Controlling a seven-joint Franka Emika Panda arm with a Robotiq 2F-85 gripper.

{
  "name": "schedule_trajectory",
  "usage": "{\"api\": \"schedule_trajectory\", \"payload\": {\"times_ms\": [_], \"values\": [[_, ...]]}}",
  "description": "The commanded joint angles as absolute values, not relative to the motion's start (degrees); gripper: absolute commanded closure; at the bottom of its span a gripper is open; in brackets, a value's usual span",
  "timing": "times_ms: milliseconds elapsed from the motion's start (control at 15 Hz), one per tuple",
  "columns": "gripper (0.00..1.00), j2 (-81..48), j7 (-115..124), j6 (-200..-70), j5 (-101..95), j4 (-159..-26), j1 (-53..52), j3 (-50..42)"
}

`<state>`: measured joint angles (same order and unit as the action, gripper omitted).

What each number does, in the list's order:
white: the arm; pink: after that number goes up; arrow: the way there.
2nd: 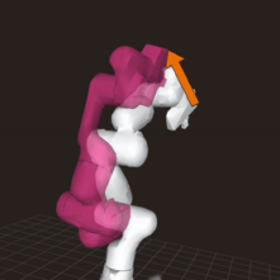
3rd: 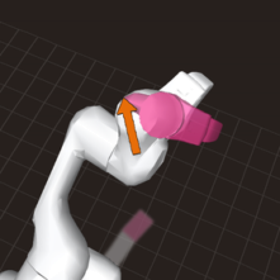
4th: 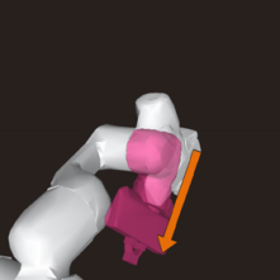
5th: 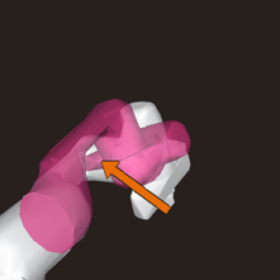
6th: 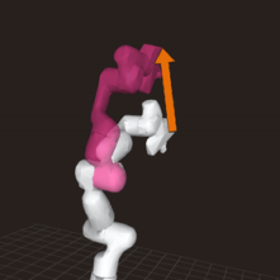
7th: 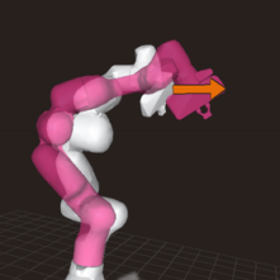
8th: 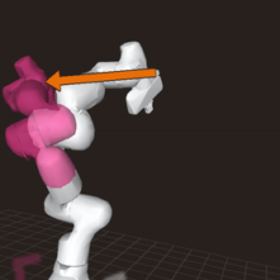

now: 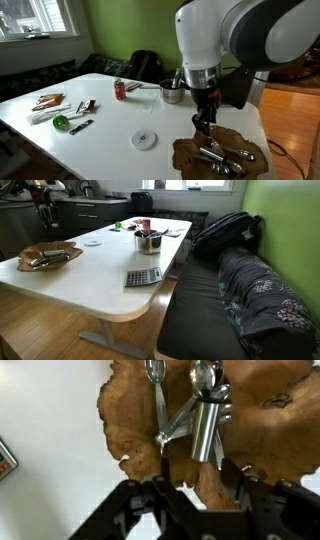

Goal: Remove the silver object from the wooden box

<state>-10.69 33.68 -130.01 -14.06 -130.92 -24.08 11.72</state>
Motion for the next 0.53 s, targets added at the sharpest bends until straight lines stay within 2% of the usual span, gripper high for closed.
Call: {"api": "schedule_trajectory", "payload": {"times_ms": [0,133,467], "values": [[0.11,-15.50,31.68,-133.13,-14.02,-132.68,-22.67,12.19],[0.01,-18.40,31.81,-136.49,-13.58,-133.14,-22.72,11.75],[0.00,-22.83,32.25,-138.94,-11.67,-131.56,-24.21,11.55]]}}
